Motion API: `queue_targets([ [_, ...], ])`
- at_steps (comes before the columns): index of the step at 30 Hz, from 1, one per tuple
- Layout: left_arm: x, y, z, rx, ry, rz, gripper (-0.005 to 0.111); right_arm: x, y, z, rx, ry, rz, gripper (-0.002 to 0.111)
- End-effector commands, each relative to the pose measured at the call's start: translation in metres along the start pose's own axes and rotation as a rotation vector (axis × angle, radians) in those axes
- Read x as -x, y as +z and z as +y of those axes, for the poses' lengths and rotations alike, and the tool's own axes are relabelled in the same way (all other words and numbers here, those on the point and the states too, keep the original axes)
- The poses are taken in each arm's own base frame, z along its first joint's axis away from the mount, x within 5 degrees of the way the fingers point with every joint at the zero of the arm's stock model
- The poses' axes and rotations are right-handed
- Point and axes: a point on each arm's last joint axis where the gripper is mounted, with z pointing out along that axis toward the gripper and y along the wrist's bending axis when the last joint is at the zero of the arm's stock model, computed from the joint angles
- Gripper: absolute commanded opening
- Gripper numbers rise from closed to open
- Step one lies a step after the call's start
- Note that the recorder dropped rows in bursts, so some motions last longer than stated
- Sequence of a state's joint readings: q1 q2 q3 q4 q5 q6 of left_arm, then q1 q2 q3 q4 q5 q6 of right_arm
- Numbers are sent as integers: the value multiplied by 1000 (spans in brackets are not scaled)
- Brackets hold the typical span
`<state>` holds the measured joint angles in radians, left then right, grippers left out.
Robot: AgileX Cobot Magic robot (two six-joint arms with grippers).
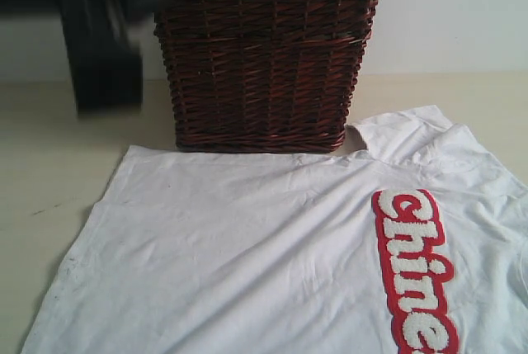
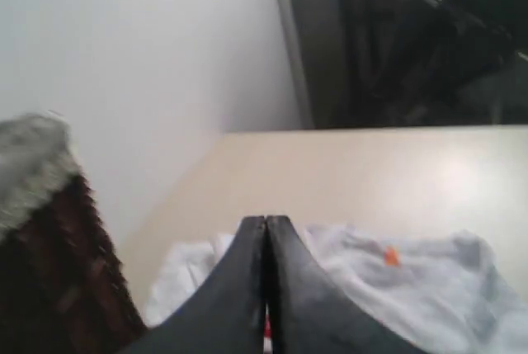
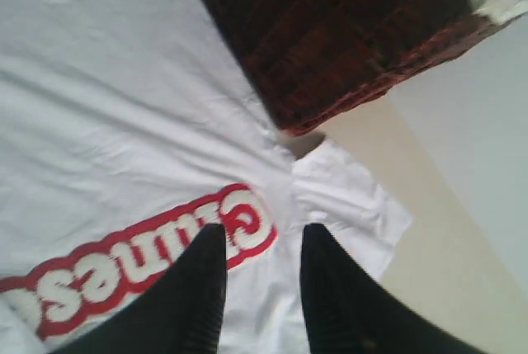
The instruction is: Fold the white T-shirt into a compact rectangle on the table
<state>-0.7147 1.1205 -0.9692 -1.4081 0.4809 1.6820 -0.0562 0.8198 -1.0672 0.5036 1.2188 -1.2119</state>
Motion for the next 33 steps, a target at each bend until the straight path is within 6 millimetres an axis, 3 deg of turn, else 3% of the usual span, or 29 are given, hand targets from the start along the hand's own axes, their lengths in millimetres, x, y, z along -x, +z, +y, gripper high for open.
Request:
queue_targets([
  [1, -53, -1, -19, -116, 7, 264, 0, -25, 5, 37, 30, -63, 12, 31],
  [4, -86, -1, -18, -87, 78, 411, 0, -45, 18, 55, 78, -166, 44, 31],
  [9, -135, 6, -18, -39, 91, 556, 0, -75, 46, 73, 193, -139, 117, 31],
  [15, -170, 3, -26, -115, 145, 692, 5, -91, 50, 75, 203, -162, 235, 31],
  [17, -178, -3, -22, -110, 178, 734, 13, -93, 50, 75, 198, -165, 257, 31],
  [20, -186, -15, -3, -45, 185, 794, 35, -93, 50, 74, 194, -149, 266, 31],
  [21, -189, -20, 5, -12, 188, 815, 44, -93, 50, 74, 193, -145, 267, 31],
  [22, -193, -31, 23, 76, 189, 846, 64, -93, 50, 75, 192, -130, 266, 31],
  [24, -204, -48, 48, 211, 136, 885, 86, -92, 50, 75, 193, -126, 259, 31],
  [27, -225, -49, 50, 152, 51, 962, 81, -88, 51, 76, 203, -103, 213, 31],
  [30, -243, -51, 36, -82, 11, 1080, 60, -85, 51, 77, 209, -88, 182, 31],
  [33, -251, -53, 36, -142, 74, 1138, 60, -85, 51, 77, 210, -87, 179, 31],
])
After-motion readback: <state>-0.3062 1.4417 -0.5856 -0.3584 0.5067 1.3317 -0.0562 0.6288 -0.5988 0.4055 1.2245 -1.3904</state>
